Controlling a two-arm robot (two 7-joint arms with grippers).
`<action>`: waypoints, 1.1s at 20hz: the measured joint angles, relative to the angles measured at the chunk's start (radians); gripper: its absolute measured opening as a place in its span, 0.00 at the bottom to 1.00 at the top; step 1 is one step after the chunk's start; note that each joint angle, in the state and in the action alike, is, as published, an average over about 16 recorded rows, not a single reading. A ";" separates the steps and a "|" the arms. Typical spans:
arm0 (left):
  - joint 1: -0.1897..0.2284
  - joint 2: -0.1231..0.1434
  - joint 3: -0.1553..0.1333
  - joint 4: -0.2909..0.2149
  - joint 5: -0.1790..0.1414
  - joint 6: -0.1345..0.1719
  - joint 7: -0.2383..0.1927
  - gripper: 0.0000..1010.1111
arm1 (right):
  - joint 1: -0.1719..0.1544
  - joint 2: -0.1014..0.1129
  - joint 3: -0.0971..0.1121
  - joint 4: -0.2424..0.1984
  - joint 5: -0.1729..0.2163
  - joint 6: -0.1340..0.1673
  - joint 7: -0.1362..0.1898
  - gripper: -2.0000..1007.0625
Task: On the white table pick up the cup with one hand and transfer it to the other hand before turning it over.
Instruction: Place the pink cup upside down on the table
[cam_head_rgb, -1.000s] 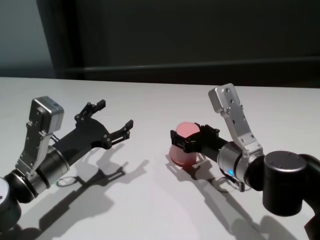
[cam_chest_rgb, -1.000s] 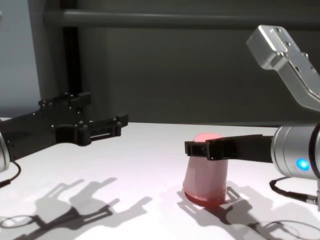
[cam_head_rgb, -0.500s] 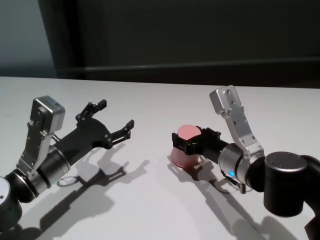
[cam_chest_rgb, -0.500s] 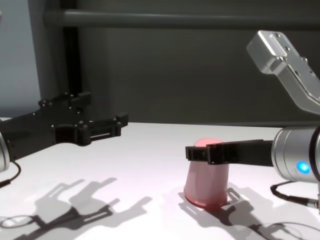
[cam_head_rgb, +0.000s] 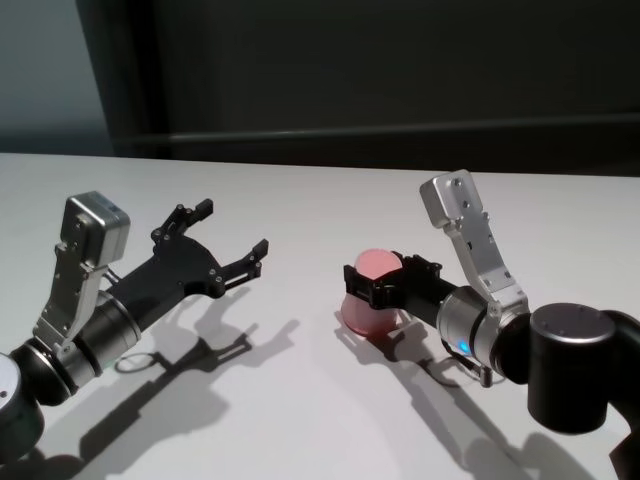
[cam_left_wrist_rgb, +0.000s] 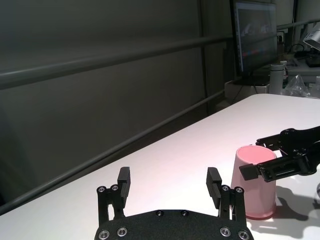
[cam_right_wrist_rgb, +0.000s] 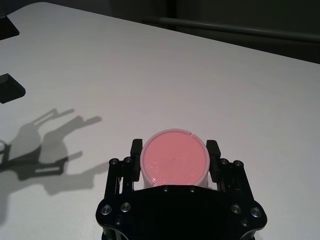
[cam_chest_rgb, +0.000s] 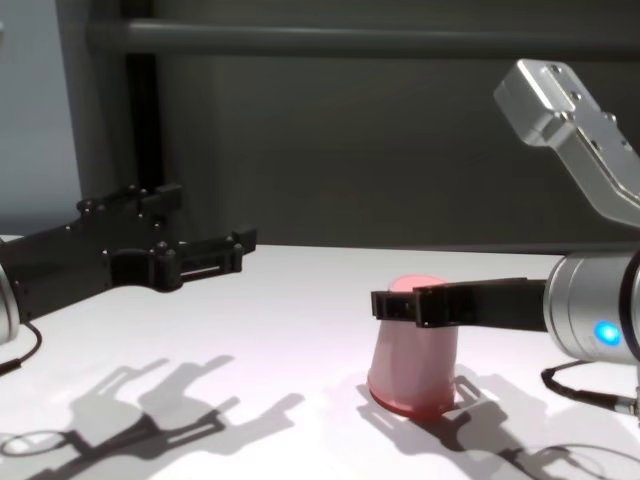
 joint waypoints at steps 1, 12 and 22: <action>0.000 0.000 0.000 0.000 0.000 0.000 0.000 0.99 | 0.000 0.000 0.000 0.000 0.000 0.000 0.000 0.78; 0.000 0.000 0.000 0.000 0.000 0.000 0.000 0.99 | 0.000 0.001 -0.001 -0.002 0.002 -0.004 0.000 0.95; 0.000 0.000 0.000 0.000 0.000 0.000 0.000 0.99 | 0.001 0.002 -0.001 -0.002 0.002 -0.005 -0.001 1.00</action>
